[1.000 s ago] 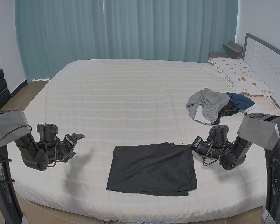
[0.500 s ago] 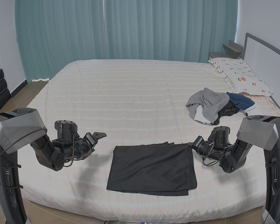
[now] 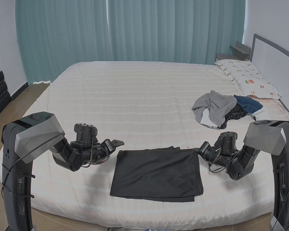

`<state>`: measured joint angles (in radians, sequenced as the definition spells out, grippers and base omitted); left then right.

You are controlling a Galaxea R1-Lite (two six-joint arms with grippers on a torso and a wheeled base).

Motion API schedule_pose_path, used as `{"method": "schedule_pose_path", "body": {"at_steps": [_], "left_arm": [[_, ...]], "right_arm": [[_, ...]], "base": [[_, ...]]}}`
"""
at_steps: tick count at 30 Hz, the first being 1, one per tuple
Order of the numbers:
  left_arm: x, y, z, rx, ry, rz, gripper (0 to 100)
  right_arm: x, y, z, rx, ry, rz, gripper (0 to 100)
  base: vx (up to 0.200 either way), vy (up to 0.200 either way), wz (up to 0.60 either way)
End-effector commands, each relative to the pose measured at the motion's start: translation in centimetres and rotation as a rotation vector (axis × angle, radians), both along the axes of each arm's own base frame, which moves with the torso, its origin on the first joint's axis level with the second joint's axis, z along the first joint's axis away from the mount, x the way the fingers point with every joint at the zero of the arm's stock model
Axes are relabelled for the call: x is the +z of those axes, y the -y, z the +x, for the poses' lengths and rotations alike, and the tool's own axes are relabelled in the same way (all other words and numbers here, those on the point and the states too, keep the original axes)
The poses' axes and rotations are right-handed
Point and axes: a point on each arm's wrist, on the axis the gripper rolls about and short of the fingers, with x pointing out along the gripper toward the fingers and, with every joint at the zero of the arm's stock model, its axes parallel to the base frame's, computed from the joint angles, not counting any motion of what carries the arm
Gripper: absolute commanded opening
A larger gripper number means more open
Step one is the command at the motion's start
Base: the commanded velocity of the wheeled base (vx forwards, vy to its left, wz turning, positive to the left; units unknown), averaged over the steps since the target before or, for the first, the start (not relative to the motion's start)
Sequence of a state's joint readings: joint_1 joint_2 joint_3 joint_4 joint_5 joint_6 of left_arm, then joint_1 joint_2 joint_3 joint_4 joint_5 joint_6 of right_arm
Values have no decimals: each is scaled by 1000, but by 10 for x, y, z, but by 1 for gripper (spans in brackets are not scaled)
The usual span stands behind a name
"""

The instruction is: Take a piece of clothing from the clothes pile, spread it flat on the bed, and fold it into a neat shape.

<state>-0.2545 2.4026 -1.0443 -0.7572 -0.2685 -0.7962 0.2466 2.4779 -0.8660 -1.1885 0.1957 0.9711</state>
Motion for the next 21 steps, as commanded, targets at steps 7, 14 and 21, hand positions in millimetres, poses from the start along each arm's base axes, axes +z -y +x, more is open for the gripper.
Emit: {"method": "schedule_pose_path", "body": {"at_steps": [7,14,21], "left_arm": [[-9,22,2,-47,2,5,100],[-14,24,7,-24,9,19,100],[-18,24,10,18,15,47,0]], "right_arm": [[-1,-1,0,1,0,0,0],[-3,-1,-1,3,25,4,0],[-3,-1,0,3,27,6,0]], "base": [[0,0,0],[0,0,0],[0,0,0]]}}
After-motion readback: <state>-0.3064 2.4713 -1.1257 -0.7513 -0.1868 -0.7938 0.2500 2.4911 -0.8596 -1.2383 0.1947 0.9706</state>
